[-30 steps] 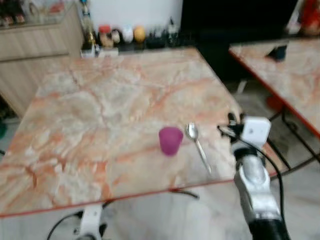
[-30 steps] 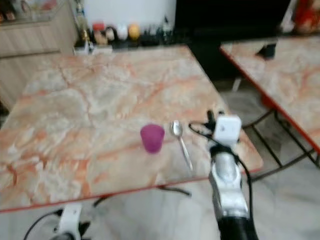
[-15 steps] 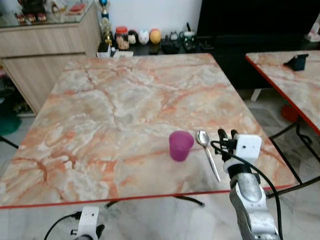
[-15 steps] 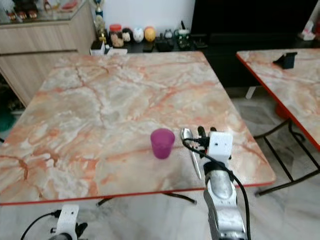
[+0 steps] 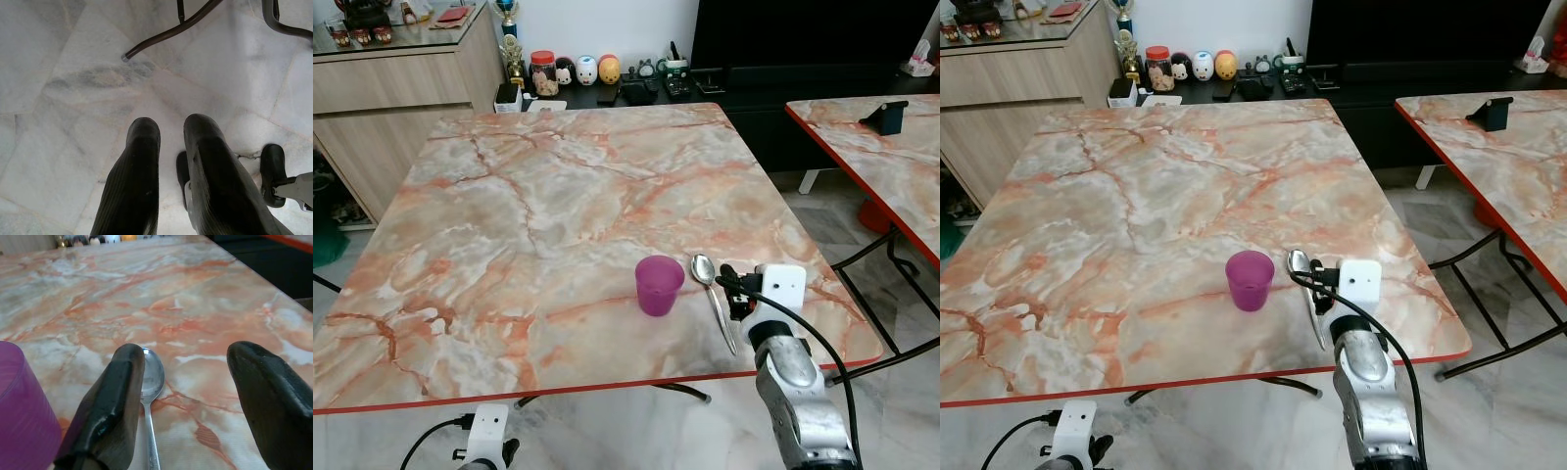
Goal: Setting the table
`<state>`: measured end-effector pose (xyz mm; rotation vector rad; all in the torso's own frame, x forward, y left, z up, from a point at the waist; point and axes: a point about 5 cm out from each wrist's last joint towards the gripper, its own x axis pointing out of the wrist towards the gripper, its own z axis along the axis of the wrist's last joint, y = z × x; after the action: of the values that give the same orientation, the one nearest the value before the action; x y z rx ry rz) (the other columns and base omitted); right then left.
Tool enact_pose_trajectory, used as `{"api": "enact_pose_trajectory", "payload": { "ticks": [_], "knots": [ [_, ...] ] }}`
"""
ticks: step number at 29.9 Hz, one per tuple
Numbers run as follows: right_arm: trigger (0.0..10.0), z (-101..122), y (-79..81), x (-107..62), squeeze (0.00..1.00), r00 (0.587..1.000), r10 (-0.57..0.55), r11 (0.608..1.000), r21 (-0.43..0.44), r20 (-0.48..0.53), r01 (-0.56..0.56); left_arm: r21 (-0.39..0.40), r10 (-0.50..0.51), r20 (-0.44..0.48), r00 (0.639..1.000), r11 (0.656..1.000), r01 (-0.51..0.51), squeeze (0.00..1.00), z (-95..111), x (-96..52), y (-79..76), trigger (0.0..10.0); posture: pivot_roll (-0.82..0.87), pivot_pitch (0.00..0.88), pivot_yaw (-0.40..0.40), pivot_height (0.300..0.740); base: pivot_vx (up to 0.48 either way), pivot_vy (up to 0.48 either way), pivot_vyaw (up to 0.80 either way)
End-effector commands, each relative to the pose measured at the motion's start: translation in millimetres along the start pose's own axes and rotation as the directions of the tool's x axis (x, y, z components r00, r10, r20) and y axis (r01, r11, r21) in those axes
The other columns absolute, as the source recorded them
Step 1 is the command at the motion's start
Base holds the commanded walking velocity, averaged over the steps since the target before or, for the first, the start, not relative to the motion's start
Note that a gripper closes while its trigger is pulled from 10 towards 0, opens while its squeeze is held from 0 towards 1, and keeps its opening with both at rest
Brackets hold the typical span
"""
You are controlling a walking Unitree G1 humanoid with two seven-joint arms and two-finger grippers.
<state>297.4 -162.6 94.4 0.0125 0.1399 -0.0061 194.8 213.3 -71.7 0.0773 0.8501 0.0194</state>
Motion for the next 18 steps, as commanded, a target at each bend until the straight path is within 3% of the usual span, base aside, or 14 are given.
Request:
{"api": "enact_pose_trajectory", "payload": {
  "ticks": [1,2,4,5,18],
  "knots": [
    [10.0,-2.2,0.3,2.4,1.0,0.999,0.014,1.0,-0.008,-0.031,-0.014,-0.002,0.001,-0.019,1.0,1.0,-0.001,0.0,-4.1,-0.7,-0.4,10.0,-0.02,0.0,0.004,0.74,0.0,0.0,0.0],
    [10.0,-2.2,0.3,2.4,1.0,0.999,0.014,1.0,-0.008,-0.031,-0.014,-0.002,0.001,-0.019,1.0,1.0,-0.001,0.0,-4.1,-0.7,-0.4,10.0,-0.02,0.0,0.004,0.74,0.0,0.0,0.0],
    [10.0,-3.6,-1.0,4.6,0.51,0.999,0.002,1.0,-0.023,-0.051,-0.003,-0.001,0.0,-0.019,1.0,1.0,0.0,0.0,-4.0,-0.7,-0.2,10.0,-0.02,0.0,0.004,0.74,0.0,0.0,0.0],
    [10.0,-5.1,-0.6,5.5,0.0,0.998,0.006,1.0,-0.03,-0.058,-0.008,-0.002,-0.001,-0.019,1.0,1.0,0.001,0.0,-4.0,-0.7,-0.4,10.0,-0.02,0.0,0.005,0.74,0.0,0.0,0.0],
    [10.0,-23.0,6.7,13.5,0.0,0.984,0.067,0.997,-0.023,-0.168,-0.072,0.003,-0.004,-0.018,1.0,1.0,0.004,0.0,-3.3,-0.4,-1.0,10.0,-0.01,0.0,0.008,0.74,0.0,0.0,0.0]
  ]
}}
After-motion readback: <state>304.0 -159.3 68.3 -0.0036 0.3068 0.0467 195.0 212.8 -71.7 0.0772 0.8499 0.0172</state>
